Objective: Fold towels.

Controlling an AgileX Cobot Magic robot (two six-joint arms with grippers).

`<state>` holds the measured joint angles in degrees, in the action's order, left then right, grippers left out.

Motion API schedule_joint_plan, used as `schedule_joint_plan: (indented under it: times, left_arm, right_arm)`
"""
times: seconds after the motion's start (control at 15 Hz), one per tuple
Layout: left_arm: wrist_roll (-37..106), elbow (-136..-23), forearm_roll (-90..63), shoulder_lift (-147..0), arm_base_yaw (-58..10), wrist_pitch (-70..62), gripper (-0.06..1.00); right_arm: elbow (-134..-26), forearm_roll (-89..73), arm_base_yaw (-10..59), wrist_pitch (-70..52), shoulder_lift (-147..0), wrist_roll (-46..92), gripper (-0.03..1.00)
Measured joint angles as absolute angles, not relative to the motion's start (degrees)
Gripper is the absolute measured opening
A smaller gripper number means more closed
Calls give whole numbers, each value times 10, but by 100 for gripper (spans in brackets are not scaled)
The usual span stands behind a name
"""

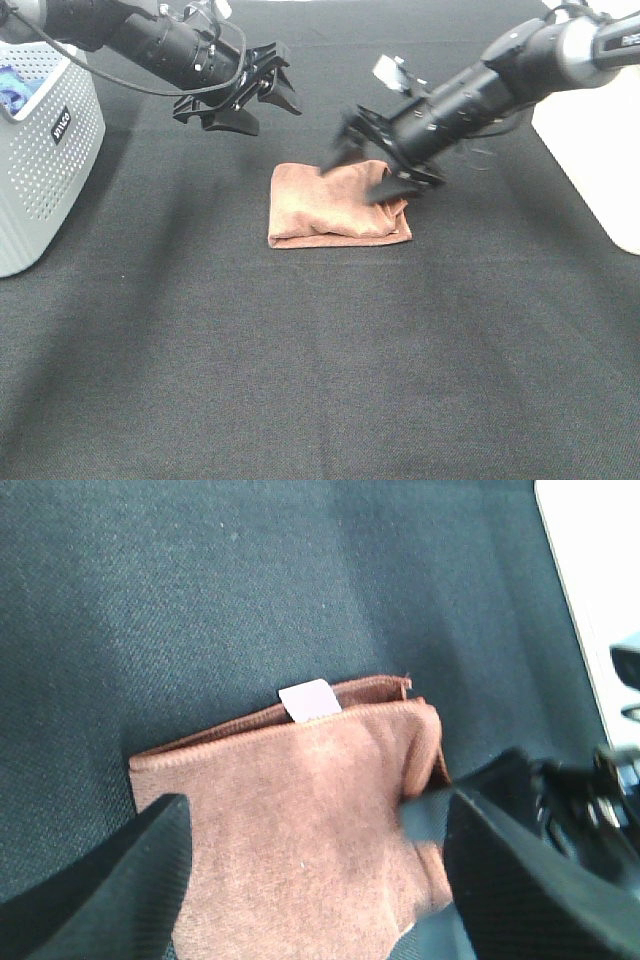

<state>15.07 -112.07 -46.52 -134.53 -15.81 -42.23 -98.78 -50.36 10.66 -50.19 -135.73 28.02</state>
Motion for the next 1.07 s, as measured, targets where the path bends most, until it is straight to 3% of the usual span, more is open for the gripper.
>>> schedule_joint_plan:
  times: [0.53,1.07]
  left_arm:
    - [173,-1121,-448,-1335,-156,-473,68]
    - [67,-1121,-190,-1177,-156,-650,68]
  right_arm:
    - [-992,-306,66,-494,-1335,150,81]
    - [-992,-257,66,-676,-1164,112,81]
